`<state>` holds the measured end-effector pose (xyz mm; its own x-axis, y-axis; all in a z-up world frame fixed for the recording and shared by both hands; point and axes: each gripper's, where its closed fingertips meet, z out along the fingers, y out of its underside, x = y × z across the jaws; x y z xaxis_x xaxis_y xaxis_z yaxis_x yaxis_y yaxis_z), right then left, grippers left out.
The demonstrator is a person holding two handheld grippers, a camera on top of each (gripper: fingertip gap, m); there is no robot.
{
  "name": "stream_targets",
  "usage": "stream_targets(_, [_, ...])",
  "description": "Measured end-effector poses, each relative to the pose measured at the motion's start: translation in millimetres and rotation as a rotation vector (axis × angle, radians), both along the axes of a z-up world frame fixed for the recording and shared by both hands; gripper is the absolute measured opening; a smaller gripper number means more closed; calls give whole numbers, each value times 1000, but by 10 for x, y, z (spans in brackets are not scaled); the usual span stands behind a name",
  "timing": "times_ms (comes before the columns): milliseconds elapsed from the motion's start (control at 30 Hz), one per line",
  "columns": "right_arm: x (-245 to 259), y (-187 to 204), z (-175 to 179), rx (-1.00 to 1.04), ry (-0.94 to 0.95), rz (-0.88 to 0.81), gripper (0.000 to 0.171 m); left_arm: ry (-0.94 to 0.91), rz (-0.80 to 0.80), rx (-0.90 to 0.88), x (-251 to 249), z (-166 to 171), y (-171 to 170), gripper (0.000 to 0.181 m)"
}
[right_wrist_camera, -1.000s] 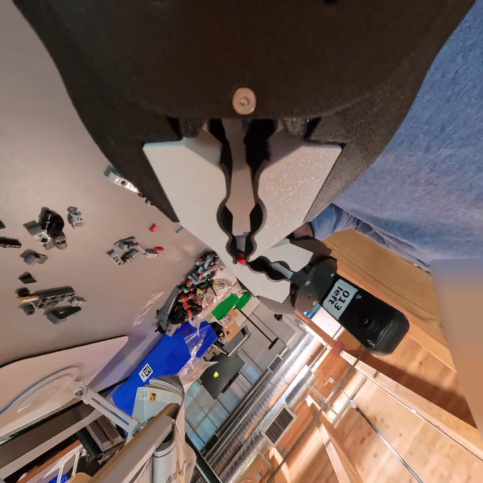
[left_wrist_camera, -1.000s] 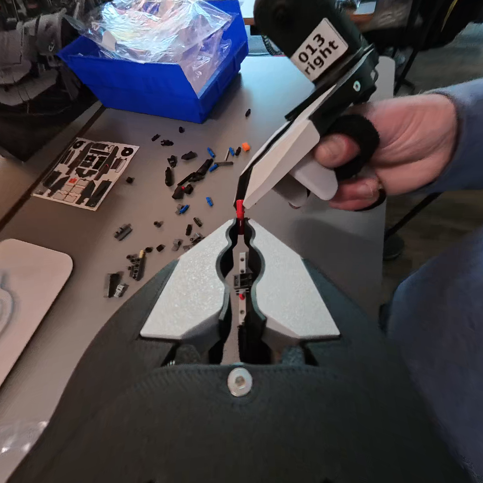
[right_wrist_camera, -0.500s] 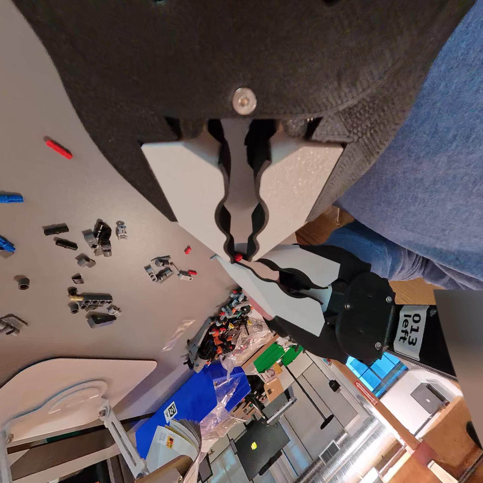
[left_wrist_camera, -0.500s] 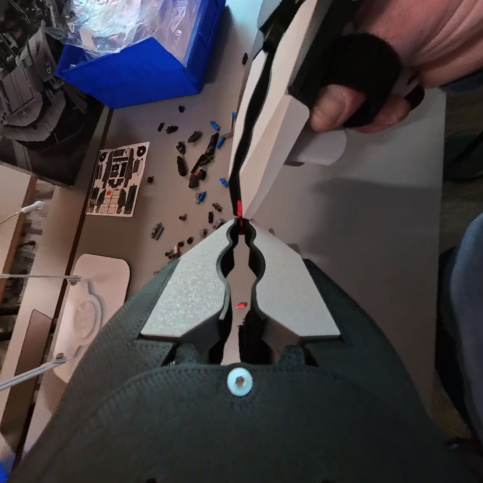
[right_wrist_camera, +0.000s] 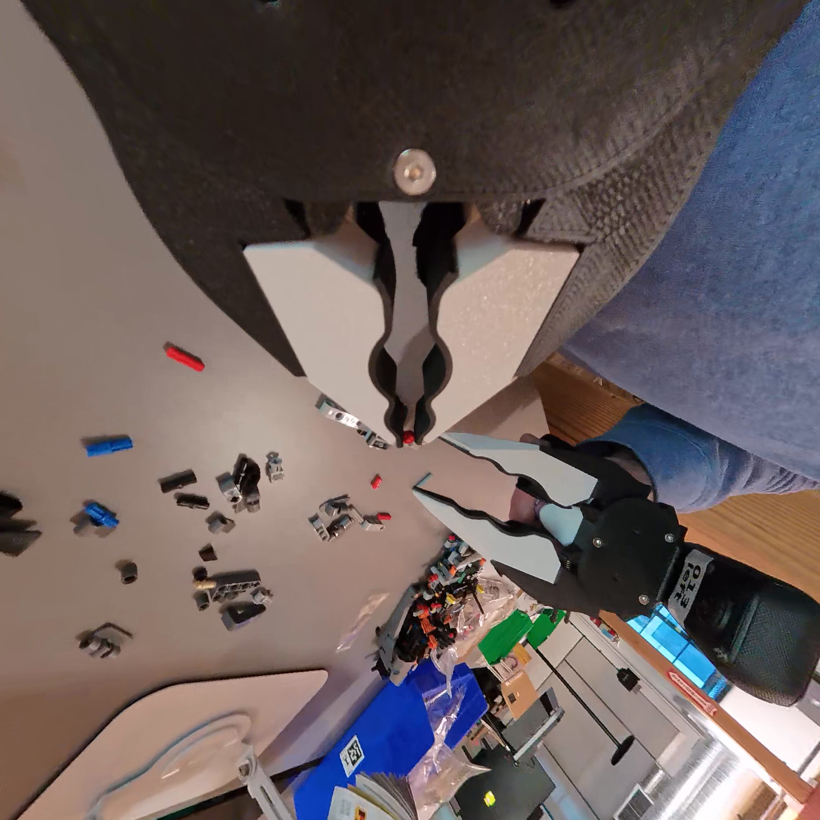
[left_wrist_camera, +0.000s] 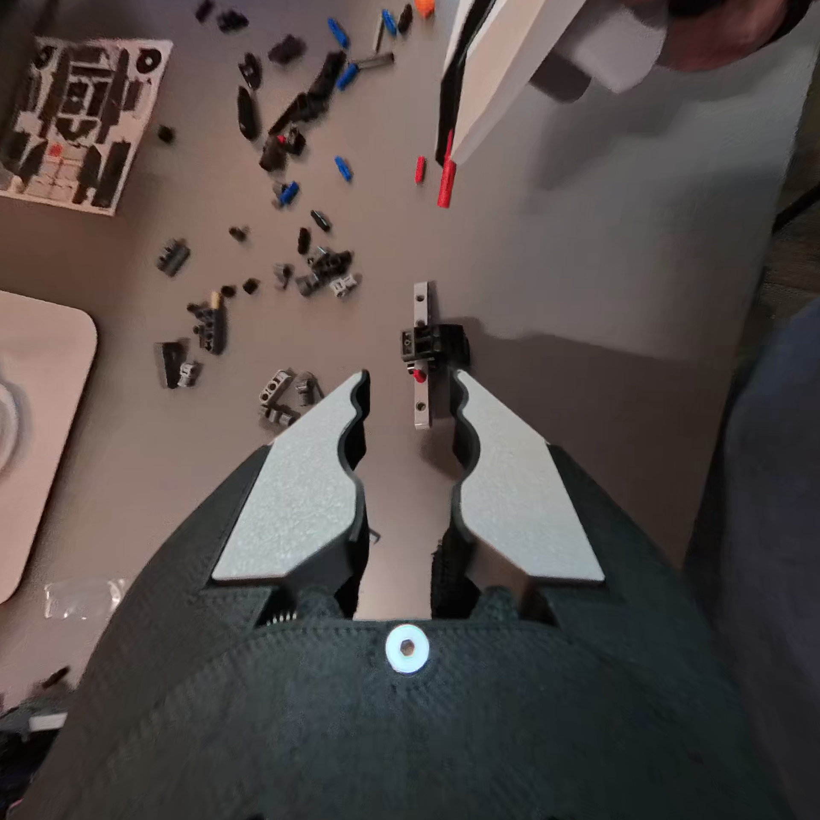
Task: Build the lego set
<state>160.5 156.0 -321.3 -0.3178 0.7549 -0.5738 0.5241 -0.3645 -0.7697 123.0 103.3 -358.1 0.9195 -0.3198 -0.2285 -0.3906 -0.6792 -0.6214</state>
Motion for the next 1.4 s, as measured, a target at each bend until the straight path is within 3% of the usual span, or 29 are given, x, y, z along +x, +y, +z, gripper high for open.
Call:
stream_targets(200, [-25, -30, -98, 4, -16, 3, 1, 38, -45, 13, 83, -146, 151, 48])
stream_targets(367, [-17, -12, -124, 5, -16, -3, 1, 104, -89, 49, 124, -206, 243, 37])
stream_targets(633, [-26, -15, -148, 9, -14, -5, 1, 17, -64, 43, 87, -235, 296, 23])
stream_targets(933, [-81, -37, -125, 0, -12, 7, 1, -430, 120, 77, -118, -154, 246, 2])
stream_targets(1133, [-132, -86, -104, 10, -10, 21, 2, -625, 221, 156, -378, 10, 137, 16])
stream_targets(1200, [-156, -113, -68, 0, -9, 27, 1, -577, 224, 158, -428, 47, 76, 24])
stream_targets(1400, [-259, -253, 132, -92, 12, 71, 1, -343, 73, 179, -109, 215, 35, 26])
